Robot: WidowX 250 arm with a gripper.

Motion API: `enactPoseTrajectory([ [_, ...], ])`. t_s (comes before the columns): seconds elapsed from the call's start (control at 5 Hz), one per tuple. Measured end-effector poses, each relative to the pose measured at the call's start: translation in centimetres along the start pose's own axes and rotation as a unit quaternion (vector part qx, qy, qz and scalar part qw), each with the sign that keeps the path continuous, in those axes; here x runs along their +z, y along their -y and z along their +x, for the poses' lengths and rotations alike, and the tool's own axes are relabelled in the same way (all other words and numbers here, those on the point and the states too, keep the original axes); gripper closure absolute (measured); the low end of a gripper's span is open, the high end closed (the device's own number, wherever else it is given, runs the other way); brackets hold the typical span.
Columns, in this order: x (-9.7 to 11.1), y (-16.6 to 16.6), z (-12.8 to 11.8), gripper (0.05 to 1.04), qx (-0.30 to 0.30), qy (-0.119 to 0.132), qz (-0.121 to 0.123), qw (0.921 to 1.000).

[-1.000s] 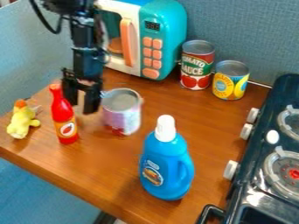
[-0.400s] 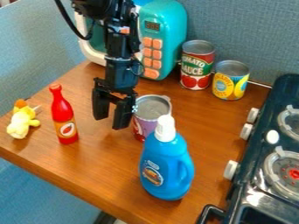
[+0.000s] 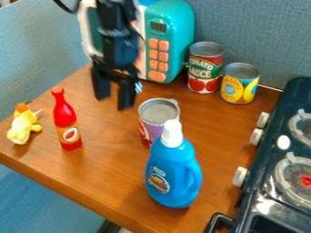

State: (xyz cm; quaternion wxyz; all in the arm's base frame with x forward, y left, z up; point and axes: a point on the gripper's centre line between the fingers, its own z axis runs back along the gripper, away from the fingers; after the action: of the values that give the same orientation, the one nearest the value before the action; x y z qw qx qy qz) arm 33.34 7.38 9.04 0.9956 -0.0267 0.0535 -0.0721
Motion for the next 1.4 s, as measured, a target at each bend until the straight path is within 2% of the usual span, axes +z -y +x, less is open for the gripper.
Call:
enactPoseTrajectory([
  [0.2,4.1,-1.7,-1.4,0.084,0.029,0.058,0.006,0.9979],
  [0.4,6.3,-1.4,-3.0,0.084,0.038,0.082,0.028,0.9955],
  [0.6,6.5,-0.9,-4.3,0.084,0.041,0.079,0.031,0.9956],
  [0.8,5.5,0.0,-4.7,0.084,0.061,0.049,0.085,0.9934],
  [1.4,5.5,0.4,-4.4,0.084,0.054,0.048,0.089,0.9934],
])
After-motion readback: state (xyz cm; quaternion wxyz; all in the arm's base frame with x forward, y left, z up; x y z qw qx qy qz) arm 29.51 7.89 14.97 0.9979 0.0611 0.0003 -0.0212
